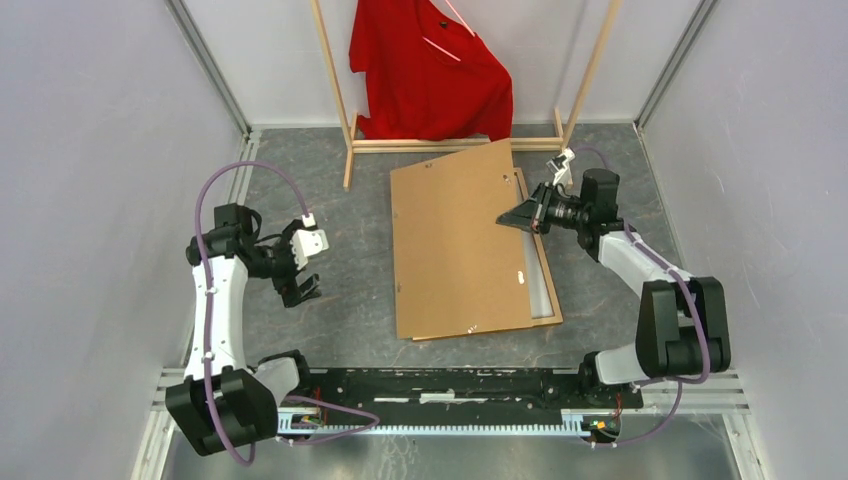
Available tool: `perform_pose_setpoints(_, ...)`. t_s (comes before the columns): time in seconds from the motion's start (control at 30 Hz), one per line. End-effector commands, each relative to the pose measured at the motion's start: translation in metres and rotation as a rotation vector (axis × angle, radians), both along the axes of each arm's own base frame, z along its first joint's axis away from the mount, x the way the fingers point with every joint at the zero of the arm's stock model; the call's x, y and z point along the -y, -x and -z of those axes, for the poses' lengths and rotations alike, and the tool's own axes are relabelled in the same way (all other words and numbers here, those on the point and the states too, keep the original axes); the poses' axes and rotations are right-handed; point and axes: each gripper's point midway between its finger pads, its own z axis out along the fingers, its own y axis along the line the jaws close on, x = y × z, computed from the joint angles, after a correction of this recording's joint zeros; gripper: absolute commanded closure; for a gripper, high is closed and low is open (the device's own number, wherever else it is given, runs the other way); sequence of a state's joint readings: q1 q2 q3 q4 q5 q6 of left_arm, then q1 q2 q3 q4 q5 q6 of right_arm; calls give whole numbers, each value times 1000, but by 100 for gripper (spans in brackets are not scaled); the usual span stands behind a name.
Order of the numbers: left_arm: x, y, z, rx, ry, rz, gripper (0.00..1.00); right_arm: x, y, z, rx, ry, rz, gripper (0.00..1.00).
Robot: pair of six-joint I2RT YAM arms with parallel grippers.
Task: Put the photo into the frame
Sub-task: Place the photo frame item in the photo frame.
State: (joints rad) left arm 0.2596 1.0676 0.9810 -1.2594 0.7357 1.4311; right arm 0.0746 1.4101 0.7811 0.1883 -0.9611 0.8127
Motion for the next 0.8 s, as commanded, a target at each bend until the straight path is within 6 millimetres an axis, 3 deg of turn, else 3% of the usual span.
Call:
perform_pose_setpoints(0.0, 0, -6, 0, 45, -16, 45, 0, 5, 11, -1, 42, -22, -121, 100)
perform_pose_setpoints(0.13, -1, -8, 5, 50, -23, 56, 0, 30, -7, 1, 32, 17, -59, 100)
perform_pose_setpoints(0.3, -2, -12, 6, 51, -25, 65, 0, 47, -25, 10, -1, 67, -34, 100)
perform_pose_setpoints(0.77, -6, -17, 19, 32, -41, 76, 1, 60, -74, 8, -24, 95, -76, 100)
